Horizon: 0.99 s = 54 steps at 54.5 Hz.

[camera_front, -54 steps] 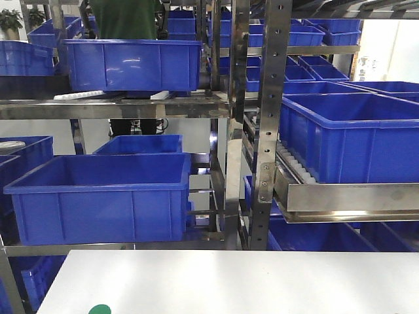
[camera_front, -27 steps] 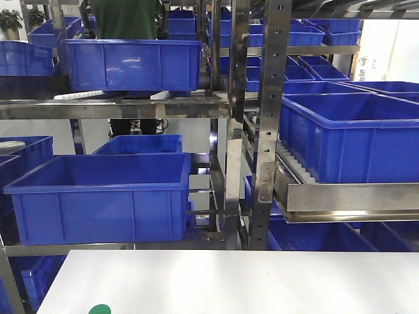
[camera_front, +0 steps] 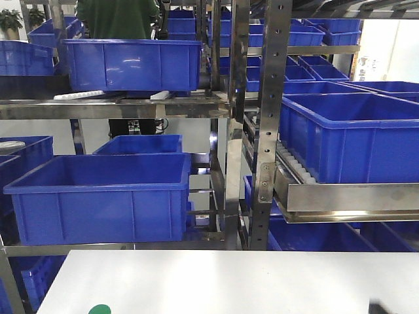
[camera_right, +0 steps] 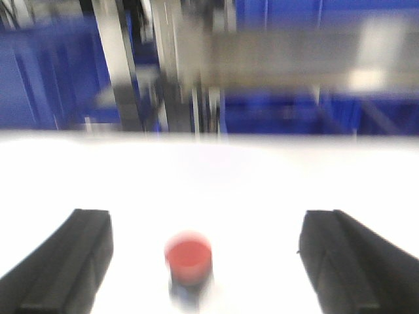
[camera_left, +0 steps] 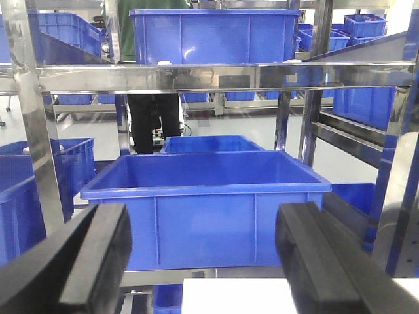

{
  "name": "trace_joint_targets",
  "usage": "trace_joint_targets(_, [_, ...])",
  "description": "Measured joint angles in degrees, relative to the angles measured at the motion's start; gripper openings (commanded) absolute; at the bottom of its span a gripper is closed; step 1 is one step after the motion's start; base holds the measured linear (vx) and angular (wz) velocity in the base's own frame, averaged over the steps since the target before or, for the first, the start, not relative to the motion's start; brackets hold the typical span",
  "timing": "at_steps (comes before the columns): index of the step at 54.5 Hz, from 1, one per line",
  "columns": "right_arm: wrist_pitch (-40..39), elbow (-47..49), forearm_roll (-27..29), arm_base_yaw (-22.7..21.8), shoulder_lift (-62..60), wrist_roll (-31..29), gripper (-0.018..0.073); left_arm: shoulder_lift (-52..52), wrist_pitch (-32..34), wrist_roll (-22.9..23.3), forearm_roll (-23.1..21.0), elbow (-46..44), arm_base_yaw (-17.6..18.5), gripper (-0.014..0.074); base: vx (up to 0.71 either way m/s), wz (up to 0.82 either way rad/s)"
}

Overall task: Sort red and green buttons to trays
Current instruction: 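Close the left gripper on the green button and the right on the red button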

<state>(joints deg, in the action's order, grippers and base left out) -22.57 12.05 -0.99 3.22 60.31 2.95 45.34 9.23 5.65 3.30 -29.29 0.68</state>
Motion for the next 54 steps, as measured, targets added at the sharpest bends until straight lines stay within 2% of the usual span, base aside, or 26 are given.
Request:
trace_joint_targets(8, [-17.46, -7.76, 0.00, 0.00, 11.28, 0.05, 0.0580, 0.00, 0.00, 0.00, 0.00, 0.00, 0.00, 0.0586, 0.00, 0.00])
trace_joint_targets(22, [-40.15, -8.72, -1.00, 0.00, 31.90, 0.05, 0.0580, 0.00, 0.00, 0.00, -0.04, 0.00, 0.00, 0.0586, 0.00, 0.00])
trace_joint_targets(29, [-41.95, -6.24, -2.78, 0.00, 42.51, 0.05, 0.0580, 0.00, 0.00, 0.00, -0.19, 0.00, 0.00, 0.0586, 0.00, 0.00])
trace_joint_targets(48, [-42.55, 7.56, -3.85, 0.00, 53.94, 1.93, 0.0576, 0.00, 0.00, 0.00, -0.18, 0.00, 0.00, 0.0586, 0.00, 0.00])
trace_joint_targets(52, [-42.55, 10.66, -4.00, 0.00, 56.70, 3.25, 0.0536, 0.00, 0.00, 0.00, -0.18, 0.00, 0.00, 0.0586, 0.00, 0.00])
trace_joint_targets(54, [-42.55, 11.98, -4.00, 0.00, 57.95, 3.96, 0.0485, 0.00, 0.00, 0.00, -0.18, 0.00, 0.00, 0.0586, 0.00, 0.00])
